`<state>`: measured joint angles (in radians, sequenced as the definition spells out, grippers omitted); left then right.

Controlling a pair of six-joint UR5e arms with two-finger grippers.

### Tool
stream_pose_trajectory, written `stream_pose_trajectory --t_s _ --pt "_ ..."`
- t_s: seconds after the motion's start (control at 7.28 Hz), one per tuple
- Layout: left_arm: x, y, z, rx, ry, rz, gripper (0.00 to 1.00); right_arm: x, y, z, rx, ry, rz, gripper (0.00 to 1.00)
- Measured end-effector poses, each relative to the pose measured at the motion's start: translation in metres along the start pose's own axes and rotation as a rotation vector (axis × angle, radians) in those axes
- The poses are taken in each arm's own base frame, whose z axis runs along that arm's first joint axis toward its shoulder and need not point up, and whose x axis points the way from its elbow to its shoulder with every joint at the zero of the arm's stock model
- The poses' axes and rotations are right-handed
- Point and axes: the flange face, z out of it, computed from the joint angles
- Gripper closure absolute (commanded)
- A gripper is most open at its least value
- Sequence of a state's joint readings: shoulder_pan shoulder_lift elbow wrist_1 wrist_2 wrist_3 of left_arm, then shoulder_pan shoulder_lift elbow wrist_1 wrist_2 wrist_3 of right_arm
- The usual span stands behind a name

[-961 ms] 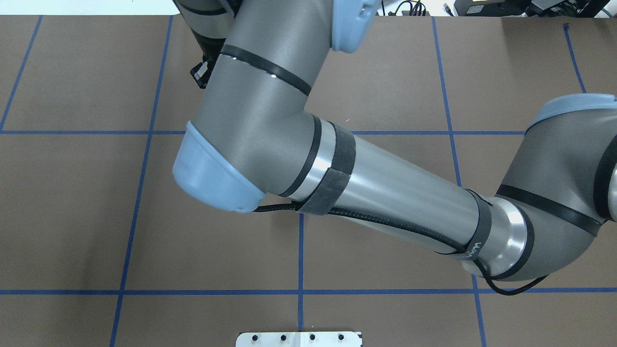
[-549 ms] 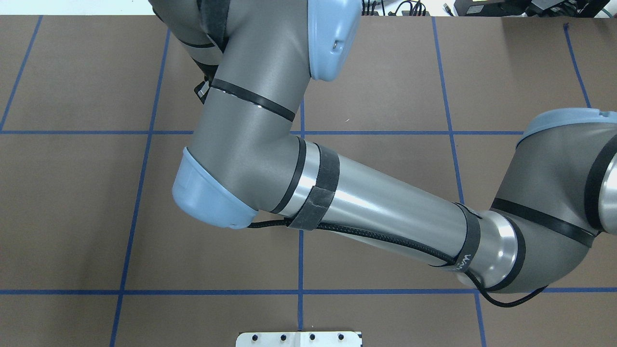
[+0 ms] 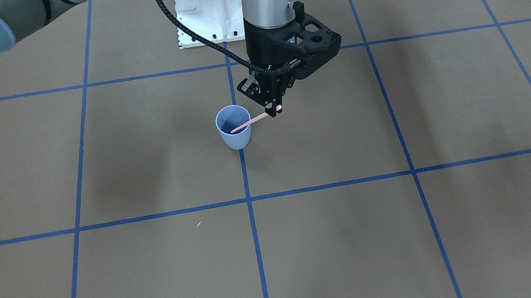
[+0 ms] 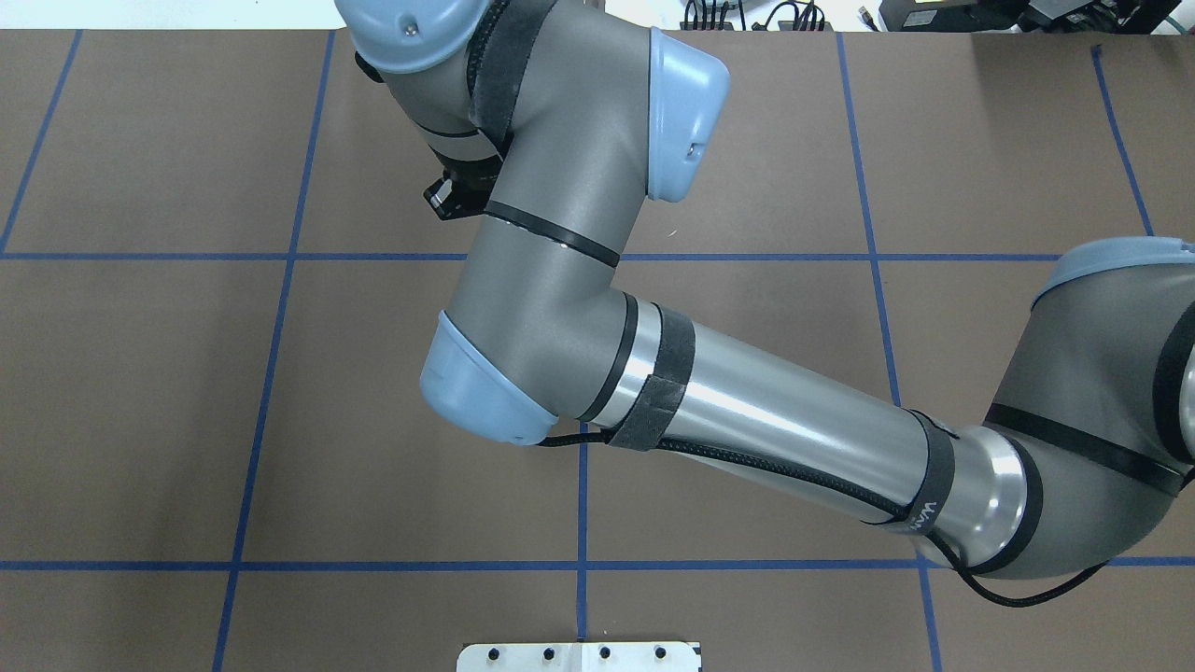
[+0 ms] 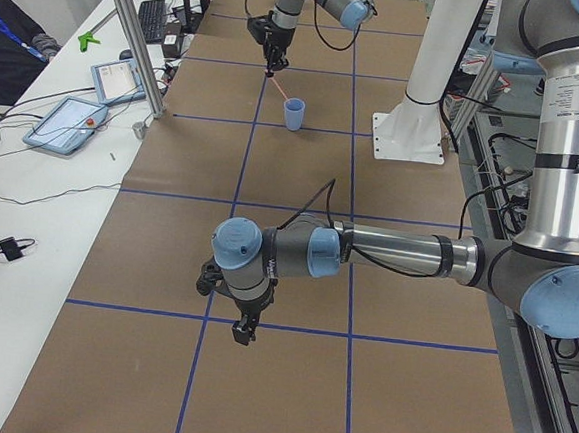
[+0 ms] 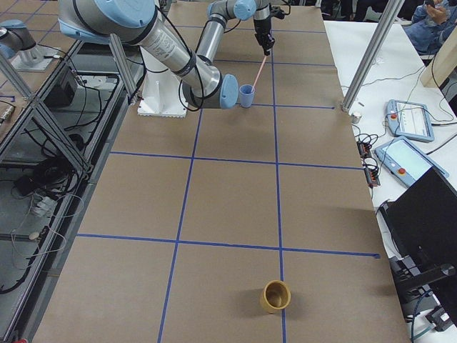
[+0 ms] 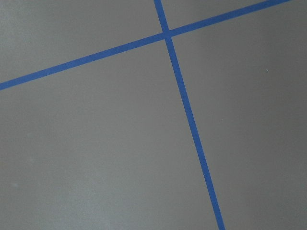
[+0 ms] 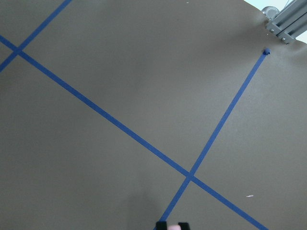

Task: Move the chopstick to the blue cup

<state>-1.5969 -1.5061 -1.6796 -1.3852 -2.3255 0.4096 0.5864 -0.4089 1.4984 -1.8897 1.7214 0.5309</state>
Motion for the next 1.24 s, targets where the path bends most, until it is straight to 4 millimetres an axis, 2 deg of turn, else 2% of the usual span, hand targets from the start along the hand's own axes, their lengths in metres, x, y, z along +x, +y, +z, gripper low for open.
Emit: stream_pose_trajectory --t_s 0.27,0.41,0.69,0.82,0.96,1.1,1.24 --pt "0.0 0.0 0.0 0.0 0.0 0.0 0.0 -0.007 0.01 0.015 -0.022 0.0 -0.011 1.0" --pt "0.0 0.0 0.0 0.001 0.0 0.0 0.0 -0.011 0.014 0.019 -0.03 -0.003 -0.016 0.95" --pt "0.001 0.0 0.0 0.001 0.0 0.002 0.0 -0.017 0.022 0.028 -0.04 -0.002 -0.025 0.56" --pt "0.001 0.0 0.0 0.001 0.0 0.001 0.0 -0.019 0.025 0.031 -0.041 -0.002 -0.029 0.4" --pt "0.0 0.0 0.0 0.0 0.0 0.001 0.01 -0.022 0.028 0.034 -0.042 -0.004 -0.033 0.3" --pt "0.0 0.0 0.0 -0.001 0.0 0.0 0.0 -0.025 0.031 0.034 -0.038 -0.013 -0.037 0.11" --pt "0.0 0.0 0.001 -0.001 0.0 -0.001 0.0 -0.026 0.034 0.029 -0.027 -0.026 -0.04 0.01"
